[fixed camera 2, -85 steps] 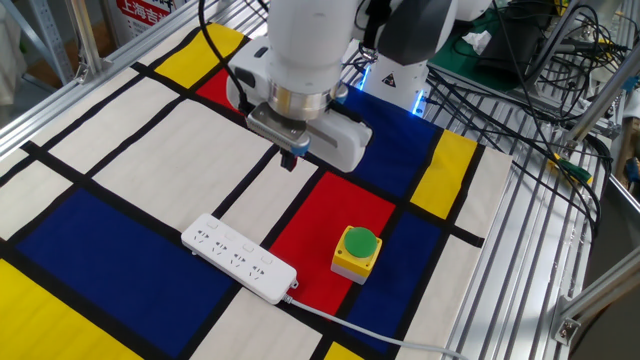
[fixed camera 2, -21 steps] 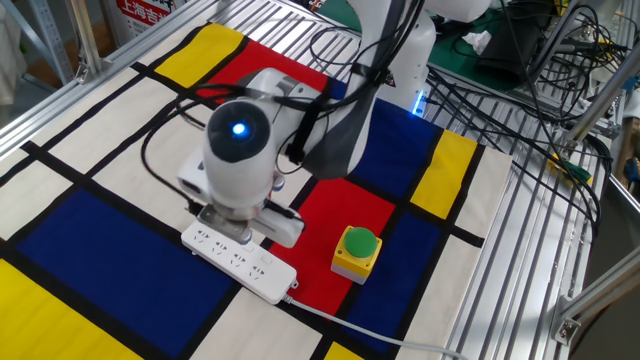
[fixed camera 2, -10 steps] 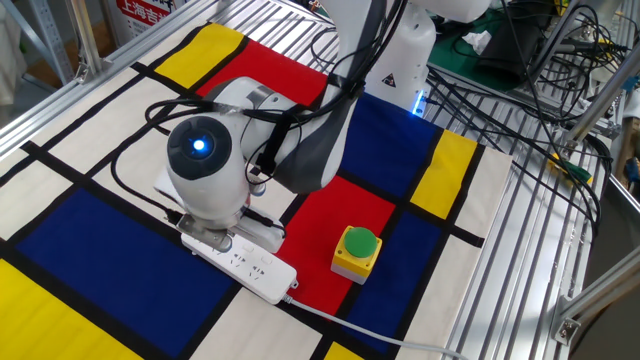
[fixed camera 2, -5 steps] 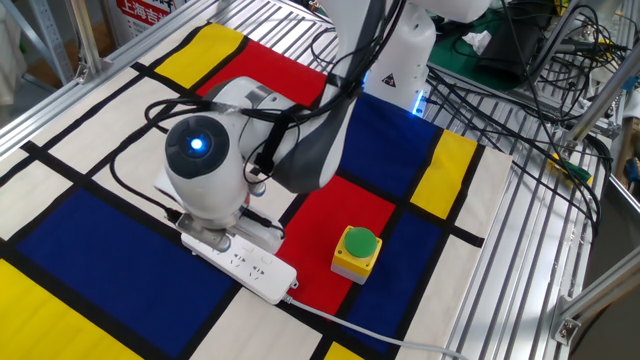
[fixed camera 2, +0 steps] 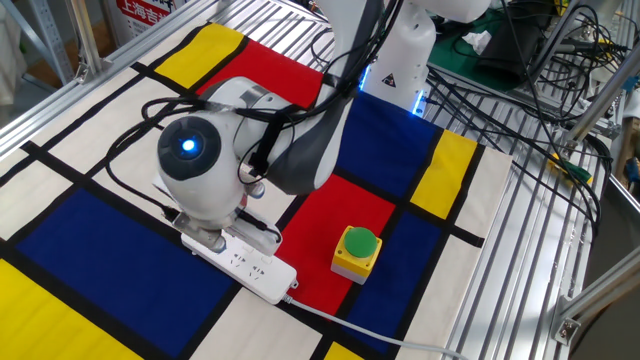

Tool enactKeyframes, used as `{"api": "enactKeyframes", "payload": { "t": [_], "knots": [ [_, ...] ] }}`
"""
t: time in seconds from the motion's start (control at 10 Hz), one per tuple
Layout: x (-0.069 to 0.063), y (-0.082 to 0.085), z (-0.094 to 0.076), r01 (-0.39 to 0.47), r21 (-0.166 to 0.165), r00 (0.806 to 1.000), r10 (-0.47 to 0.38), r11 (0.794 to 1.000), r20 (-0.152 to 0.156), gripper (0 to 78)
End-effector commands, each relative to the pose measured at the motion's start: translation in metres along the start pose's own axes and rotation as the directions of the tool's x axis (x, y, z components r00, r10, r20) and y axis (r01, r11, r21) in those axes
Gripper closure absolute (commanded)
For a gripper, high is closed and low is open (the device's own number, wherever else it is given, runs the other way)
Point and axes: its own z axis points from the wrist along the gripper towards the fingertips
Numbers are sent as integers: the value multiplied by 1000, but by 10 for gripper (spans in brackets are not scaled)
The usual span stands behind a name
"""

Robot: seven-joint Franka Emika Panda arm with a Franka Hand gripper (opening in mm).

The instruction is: Turn off the power strip by pressing the button

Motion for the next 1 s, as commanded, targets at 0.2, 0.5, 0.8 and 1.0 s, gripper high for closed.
{"api": "enactKeyframes", "payload": {
  "t": [0.2, 0.5, 0.8, 1.0],
  "knots": [
    [0, -1, -1, -26, 57, 999, 28, 998, -25, 776],
    [-1, -5, 1, -10, 95, 999, 13, 995, -30, 776],
    [-1, -4, 3, -14, 133, 997, 24, 991, -73, 776],
    [-2, -4, 4, -15, 136, 997, 24, 991, -68, 776]
  ]
}}
